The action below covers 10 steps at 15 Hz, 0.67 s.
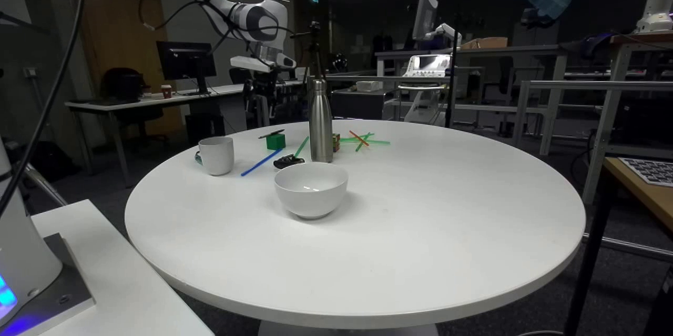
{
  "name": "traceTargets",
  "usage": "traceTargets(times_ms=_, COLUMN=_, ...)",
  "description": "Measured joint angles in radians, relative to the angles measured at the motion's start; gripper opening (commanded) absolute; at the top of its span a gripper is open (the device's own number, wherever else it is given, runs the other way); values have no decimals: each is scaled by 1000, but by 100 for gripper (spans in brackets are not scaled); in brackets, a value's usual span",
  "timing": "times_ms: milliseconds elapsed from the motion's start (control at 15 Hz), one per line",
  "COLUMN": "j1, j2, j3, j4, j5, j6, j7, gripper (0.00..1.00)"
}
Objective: Pick the pen on the green block and put it in the cup
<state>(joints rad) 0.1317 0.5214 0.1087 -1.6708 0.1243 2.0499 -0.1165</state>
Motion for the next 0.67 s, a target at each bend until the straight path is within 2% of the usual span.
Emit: traceTargets(times_ms=667, j1=-1, j2=3, j3=9, j4=2, j5=3, j6=-13, j7=0, gripper=100)
